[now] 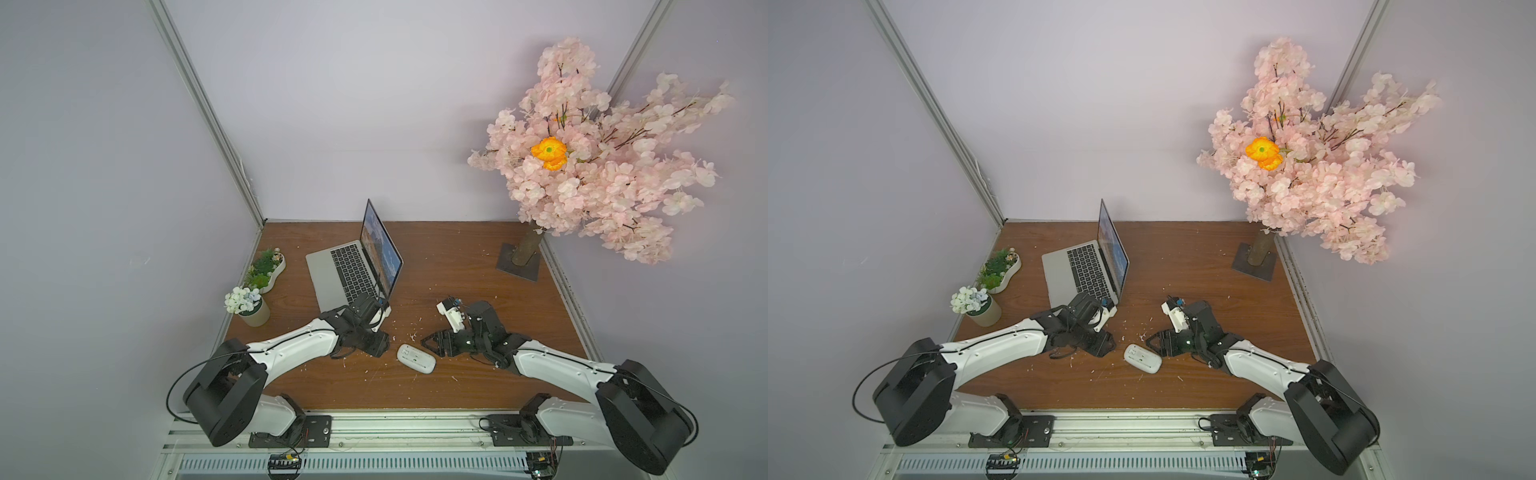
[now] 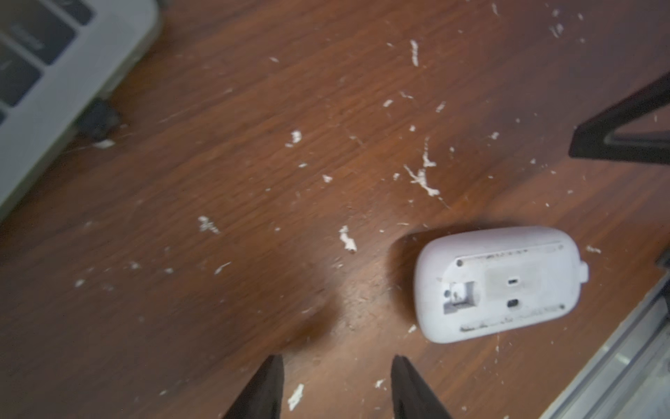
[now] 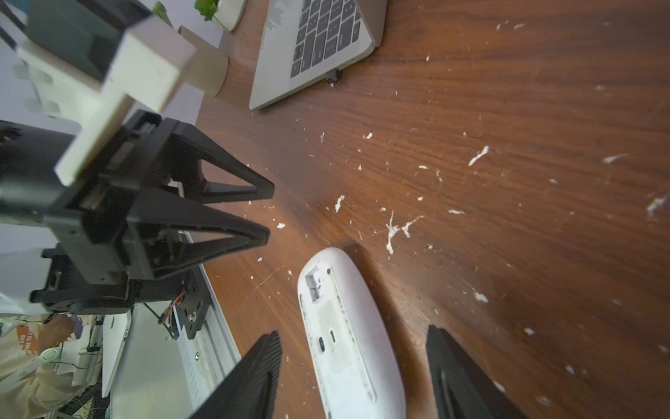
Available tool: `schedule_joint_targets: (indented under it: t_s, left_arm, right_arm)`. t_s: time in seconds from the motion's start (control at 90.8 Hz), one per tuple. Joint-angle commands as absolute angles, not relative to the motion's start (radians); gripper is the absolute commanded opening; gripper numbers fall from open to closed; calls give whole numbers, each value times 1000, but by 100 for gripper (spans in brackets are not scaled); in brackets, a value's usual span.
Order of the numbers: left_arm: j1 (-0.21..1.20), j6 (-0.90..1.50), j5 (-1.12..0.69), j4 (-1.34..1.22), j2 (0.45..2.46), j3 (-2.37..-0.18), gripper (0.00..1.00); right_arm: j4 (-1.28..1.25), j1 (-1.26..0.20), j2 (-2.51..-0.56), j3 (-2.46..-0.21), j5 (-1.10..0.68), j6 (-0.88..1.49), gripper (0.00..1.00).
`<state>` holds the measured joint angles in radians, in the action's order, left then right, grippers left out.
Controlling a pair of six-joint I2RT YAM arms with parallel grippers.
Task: Remove the wireless mouse receiver from the laptop
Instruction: Take out the USB plug from the USB port.
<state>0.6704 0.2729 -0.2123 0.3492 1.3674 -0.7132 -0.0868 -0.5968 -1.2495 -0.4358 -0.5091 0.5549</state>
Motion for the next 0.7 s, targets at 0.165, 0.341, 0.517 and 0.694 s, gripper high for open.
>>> schedule_joint_targets:
  t_s: [0.165, 0.341, 0.517, 0.694]
  left_arm:
    - [444, 521, -128, 325, 1209, -626, 50]
    - [244, 591, -171, 335, 1194, -608, 50]
    - [140, 615, -142, 355, 1266, -630, 47]
    - [118, 603, -111, 365, 1342, -655, 44]
  right_arm:
    - [-149, -725, -1395, -590, -329, 515, 66]
    - [-162, -800, -1545, -738, -159, 536, 66]
    - [-69, -879, -1730, -922, -48, 533, 66]
    - [16, -937, -1832, -1042, 30, 553, 65]
